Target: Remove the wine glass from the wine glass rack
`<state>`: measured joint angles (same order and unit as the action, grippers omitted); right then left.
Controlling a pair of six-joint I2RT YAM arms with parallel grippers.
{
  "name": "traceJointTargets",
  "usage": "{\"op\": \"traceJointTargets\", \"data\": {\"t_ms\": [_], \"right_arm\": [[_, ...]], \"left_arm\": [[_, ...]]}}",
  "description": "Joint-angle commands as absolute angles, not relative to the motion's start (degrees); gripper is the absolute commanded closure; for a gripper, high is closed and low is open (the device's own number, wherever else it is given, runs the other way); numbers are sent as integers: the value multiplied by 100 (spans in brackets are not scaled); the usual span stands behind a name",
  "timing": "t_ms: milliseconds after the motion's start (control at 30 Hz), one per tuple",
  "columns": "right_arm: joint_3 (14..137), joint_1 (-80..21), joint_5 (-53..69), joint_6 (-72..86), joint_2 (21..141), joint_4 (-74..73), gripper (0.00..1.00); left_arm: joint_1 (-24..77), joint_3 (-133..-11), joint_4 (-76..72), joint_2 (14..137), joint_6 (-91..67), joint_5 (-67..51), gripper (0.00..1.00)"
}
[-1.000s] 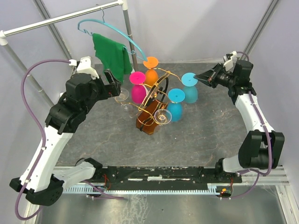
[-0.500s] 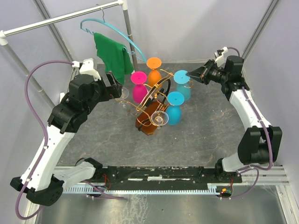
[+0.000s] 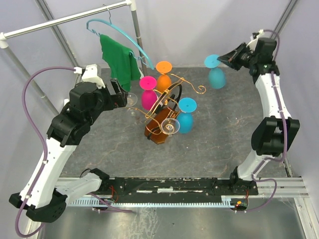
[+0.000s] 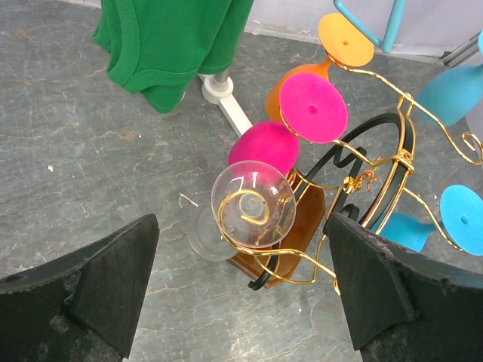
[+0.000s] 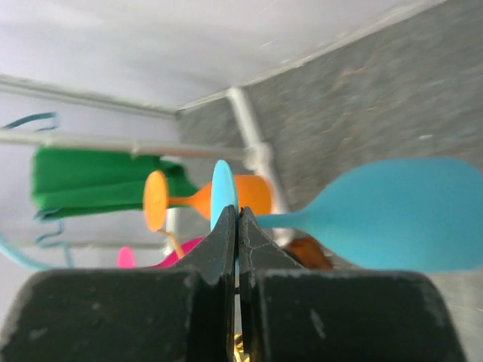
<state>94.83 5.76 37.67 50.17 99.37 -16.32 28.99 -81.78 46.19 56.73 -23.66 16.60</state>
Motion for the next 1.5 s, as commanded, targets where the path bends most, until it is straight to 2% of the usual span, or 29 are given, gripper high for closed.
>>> {"op": "traceJointTargets", "data": {"t_ms": [0, 133, 300, 467, 600, 733, 900, 1467], "right_arm": [[11397, 452, 1878, 2867, 10392, -3985, 99], [12725, -253, -702, 1572, 11214, -5319, 99], [13623, -800, -2876, 824, 12398, -5636, 99], [14112, -944, -4781, -2, 13527, -5247, 99], [13630, -974, -6205, -1378, 13935, -3695, 100], [13712, -958, -6682, -2300, 14342, -2536, 100], [13986, -933, -7051, -4227, 15169, -849, 100], [13846, -473, -6679, -4543, 15874, -482, 100]], "left_arm": [[2904, -8262, 4473, 5596, -2062, 1739, 1], [2902, -8103, 4334, 5625, -2031, 1710, 1], [2903, -7977, 4414, 5606, -1986, 1759, 1], [2907, -7786, 4409, 5462, -1964, 1891, 1], [2906, -7692, 4414, 5425, -1968, 1864, 1], [2908, -7509, 4267, 5435, -2046, 1764, 1], [2908, -7402, 4178, 5637, -2052, 1506, 1], [2906, -7489, 4078, 5792, -2176, 1431, 1]]}}
